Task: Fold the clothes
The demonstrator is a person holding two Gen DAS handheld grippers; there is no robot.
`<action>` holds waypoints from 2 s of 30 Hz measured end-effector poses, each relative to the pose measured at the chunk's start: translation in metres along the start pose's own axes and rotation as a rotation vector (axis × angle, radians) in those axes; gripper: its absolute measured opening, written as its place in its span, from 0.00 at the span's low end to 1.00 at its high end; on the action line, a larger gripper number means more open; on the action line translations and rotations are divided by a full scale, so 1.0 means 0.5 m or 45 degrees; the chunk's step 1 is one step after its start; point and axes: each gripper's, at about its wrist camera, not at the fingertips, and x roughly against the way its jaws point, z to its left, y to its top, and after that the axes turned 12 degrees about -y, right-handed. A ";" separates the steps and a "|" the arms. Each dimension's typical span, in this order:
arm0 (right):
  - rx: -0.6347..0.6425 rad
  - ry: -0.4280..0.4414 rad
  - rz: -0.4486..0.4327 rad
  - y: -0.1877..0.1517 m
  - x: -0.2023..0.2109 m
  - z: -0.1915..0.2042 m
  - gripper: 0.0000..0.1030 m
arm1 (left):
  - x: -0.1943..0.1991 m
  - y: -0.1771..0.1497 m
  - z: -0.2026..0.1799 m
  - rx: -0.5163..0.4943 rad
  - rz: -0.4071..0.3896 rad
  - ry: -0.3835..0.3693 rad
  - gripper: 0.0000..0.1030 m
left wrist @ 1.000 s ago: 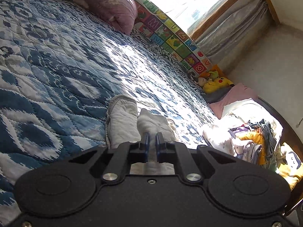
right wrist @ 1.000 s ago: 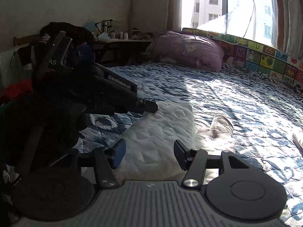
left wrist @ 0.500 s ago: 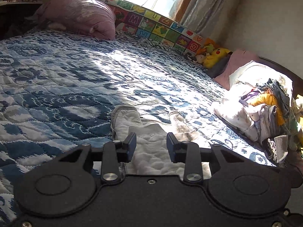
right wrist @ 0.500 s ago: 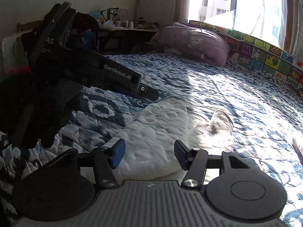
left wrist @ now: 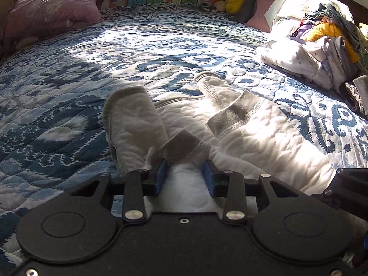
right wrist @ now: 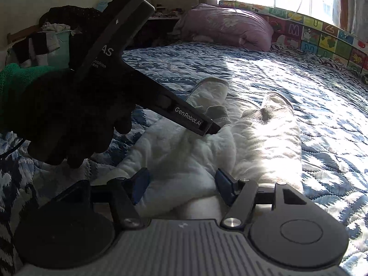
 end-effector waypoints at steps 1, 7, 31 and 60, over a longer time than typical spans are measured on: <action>0.016 -0.015 -0.002 0.004 0.005 0.003 0.63 | 0.003 0.004 -0.007 -0.017 0.009 0.010 0.35; -0.126 0.007 -0.094 -0.003 0.123 -0.029 0.62 | 0.118 0.005 -0.050 0.051 -0.167 -0.011 0.39; -0.543 -0.127 -0.005 -0.145 0.171 -0.167 0.52 | 0.185 -0.101 -0.097 0.152 -0.198 -0.057 0.41; -1.631 0.388 0.100 -0.307 0.096 -0.256 0.27 | 0.246 -0.337 -0.027 1.330 -0.361 -0.353 0.19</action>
